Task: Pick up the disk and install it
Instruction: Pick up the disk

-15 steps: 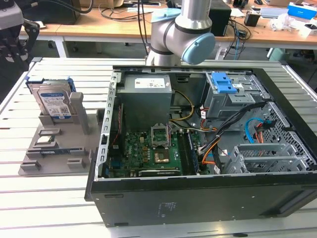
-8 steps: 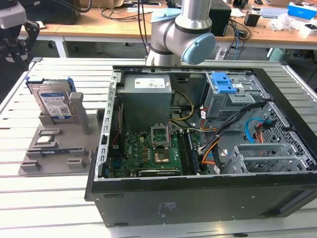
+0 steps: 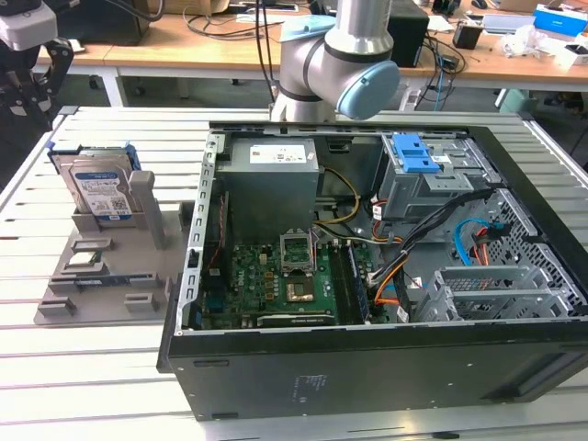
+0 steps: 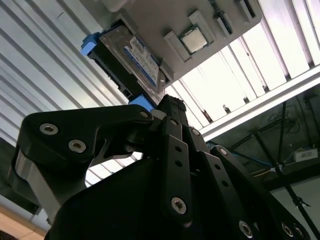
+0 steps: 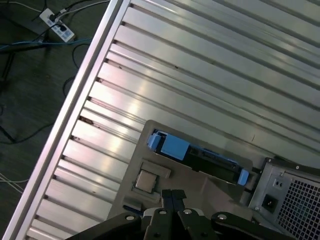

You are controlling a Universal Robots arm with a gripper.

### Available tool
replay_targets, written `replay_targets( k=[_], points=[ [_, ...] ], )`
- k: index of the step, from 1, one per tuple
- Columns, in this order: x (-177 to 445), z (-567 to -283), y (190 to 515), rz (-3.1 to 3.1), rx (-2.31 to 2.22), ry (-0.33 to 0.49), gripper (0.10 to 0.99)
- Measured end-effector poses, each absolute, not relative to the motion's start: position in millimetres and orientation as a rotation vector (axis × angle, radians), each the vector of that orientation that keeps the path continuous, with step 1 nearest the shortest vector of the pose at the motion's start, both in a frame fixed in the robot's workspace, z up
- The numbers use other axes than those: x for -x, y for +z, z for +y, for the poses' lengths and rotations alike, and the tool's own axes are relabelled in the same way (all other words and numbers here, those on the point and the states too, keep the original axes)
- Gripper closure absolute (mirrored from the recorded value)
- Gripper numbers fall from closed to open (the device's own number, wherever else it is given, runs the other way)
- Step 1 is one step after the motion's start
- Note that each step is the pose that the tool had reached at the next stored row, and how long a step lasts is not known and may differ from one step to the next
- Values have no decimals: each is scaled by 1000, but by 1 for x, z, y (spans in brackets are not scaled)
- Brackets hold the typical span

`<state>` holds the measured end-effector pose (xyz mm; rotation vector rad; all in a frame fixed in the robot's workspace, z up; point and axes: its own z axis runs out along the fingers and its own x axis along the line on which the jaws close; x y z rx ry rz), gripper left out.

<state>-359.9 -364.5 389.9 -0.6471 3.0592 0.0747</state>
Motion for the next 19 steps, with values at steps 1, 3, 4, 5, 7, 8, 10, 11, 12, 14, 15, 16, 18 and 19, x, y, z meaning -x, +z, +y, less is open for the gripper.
replay_targets(
  k=[1,3,4,5,7,8,10,11,12,14,15,16,18,19],
  points=[
    [360,-364,390,3056,661,75,980],
    [360,-364,390,3051,689,75,980],
    [360,-364,390,3049,698,75,980],
    [360,-364,390,3044,719,75,980],
    [360,-364,390,3037,751,75,980],
    [360,-364,390,3034,764,75,980],
    [360,-364,390,3023,807,76,980],
    [360,-364,390,3019,824,76,980],
    [360,-364,390,3015,841,76,980],
    [360,-364,390,3005,877,76,980],
    [360,-364,390,2995,912,76,980],
    [360,-364,390,2991,929,74,980],
    [360,-364,390,2981,965,68,980],
    [360,-364,390,2973,994,66,980]
  ],
)
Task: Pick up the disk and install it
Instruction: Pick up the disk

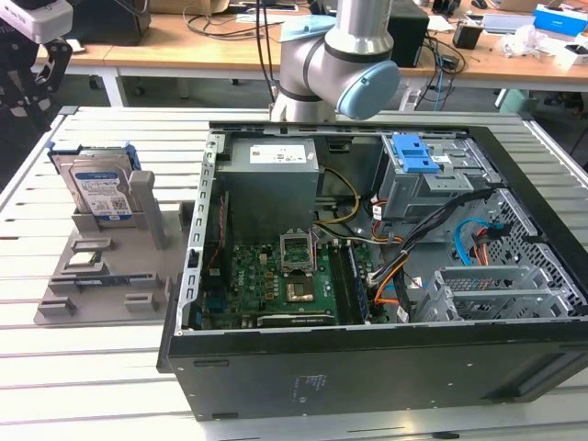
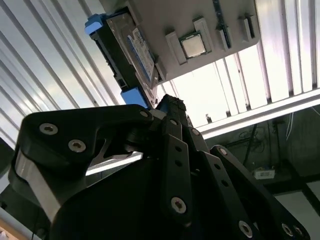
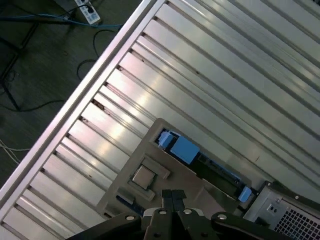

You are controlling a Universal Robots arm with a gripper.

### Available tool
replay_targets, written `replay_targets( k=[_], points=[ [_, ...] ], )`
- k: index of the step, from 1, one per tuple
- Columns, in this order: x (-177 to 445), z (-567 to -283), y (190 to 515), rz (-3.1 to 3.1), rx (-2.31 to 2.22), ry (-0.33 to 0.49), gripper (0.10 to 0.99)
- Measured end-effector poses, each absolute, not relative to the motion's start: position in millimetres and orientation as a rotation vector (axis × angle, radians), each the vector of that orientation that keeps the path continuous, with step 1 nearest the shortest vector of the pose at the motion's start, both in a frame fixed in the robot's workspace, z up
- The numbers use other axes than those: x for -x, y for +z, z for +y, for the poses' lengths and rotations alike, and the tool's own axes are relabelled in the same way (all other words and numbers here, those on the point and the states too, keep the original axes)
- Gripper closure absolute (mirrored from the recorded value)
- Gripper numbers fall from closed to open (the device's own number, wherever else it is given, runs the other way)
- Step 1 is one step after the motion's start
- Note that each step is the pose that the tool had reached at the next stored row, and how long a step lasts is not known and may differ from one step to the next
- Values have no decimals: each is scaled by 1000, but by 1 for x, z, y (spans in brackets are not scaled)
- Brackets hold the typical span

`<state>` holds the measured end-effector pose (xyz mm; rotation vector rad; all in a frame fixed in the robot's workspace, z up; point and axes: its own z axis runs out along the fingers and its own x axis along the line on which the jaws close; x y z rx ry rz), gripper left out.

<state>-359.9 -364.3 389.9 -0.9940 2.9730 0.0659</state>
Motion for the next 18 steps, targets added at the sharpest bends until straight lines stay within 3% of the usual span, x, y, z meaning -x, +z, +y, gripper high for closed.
replay_targets(
  k=[18],
  points=[
    [360,-364,390,2875,1260,65,980]
  ],
)
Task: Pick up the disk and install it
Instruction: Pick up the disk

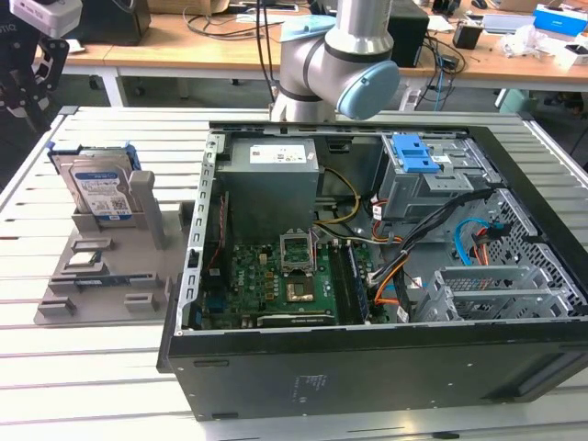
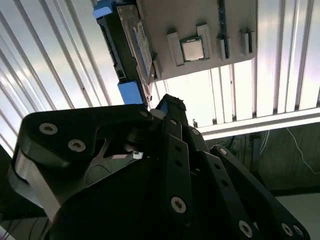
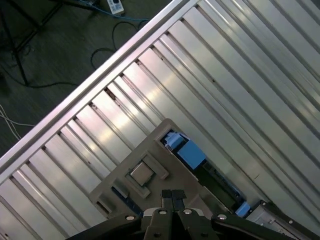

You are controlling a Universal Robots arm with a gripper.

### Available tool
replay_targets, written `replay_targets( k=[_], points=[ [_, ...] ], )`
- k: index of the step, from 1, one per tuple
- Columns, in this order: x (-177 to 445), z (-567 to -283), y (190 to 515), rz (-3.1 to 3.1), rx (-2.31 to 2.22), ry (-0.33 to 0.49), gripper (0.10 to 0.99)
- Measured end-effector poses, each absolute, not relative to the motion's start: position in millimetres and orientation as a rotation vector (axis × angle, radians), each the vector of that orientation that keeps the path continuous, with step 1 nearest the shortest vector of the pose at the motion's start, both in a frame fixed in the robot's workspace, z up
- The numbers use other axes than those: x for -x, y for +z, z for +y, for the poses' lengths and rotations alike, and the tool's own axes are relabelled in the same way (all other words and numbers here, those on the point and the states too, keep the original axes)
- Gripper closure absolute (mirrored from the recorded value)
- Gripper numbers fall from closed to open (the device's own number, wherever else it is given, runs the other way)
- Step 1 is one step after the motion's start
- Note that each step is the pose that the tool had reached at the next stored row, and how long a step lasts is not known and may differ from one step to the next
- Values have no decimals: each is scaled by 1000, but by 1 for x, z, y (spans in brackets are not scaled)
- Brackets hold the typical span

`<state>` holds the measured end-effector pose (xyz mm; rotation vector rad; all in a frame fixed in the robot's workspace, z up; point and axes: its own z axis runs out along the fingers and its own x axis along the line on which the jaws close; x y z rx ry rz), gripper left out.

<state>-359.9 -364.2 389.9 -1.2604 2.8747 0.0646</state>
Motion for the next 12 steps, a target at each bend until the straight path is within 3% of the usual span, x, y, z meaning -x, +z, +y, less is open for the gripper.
replay_targets(
  k=[12],
  points=[
    [360,-364,390,2793,1439,65,980]
  ],
)
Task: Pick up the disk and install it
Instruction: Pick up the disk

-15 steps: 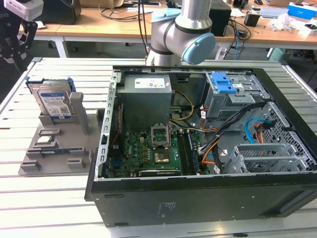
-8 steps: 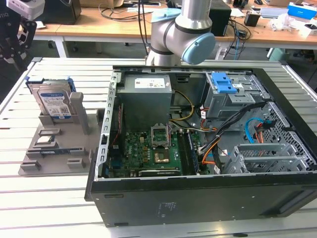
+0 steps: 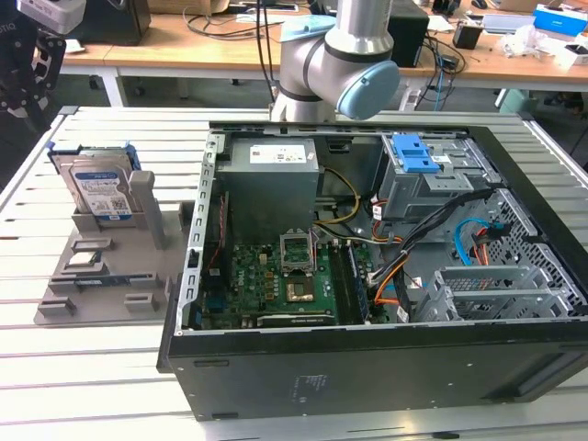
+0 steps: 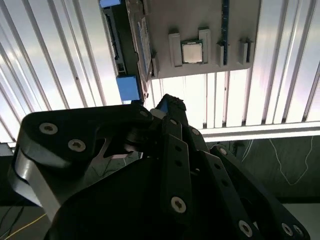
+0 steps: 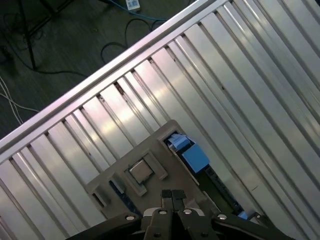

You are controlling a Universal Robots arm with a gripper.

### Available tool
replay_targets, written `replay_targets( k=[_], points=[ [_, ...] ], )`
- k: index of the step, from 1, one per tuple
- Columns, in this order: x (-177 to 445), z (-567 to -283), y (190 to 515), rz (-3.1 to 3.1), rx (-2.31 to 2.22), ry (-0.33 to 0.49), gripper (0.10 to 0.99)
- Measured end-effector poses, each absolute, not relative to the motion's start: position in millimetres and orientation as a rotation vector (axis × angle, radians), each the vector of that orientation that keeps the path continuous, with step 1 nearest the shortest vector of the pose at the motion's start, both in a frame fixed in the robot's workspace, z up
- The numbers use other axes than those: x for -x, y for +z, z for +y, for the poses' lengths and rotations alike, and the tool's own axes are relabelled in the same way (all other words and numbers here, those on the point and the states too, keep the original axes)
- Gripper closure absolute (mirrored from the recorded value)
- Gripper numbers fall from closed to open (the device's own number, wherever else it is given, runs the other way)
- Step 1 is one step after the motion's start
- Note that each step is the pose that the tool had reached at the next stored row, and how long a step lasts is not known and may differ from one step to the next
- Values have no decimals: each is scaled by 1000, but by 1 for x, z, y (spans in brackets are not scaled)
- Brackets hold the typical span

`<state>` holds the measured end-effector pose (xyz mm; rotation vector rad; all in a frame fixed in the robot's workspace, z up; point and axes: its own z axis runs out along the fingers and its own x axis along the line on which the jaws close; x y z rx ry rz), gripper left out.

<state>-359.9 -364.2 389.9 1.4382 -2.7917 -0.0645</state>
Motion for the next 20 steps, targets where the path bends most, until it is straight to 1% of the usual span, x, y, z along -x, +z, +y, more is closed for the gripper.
replay_targets(
  k=[20],
  points=[
    [360,-364,390,-2658,-1665,-63,980]
  ],
)
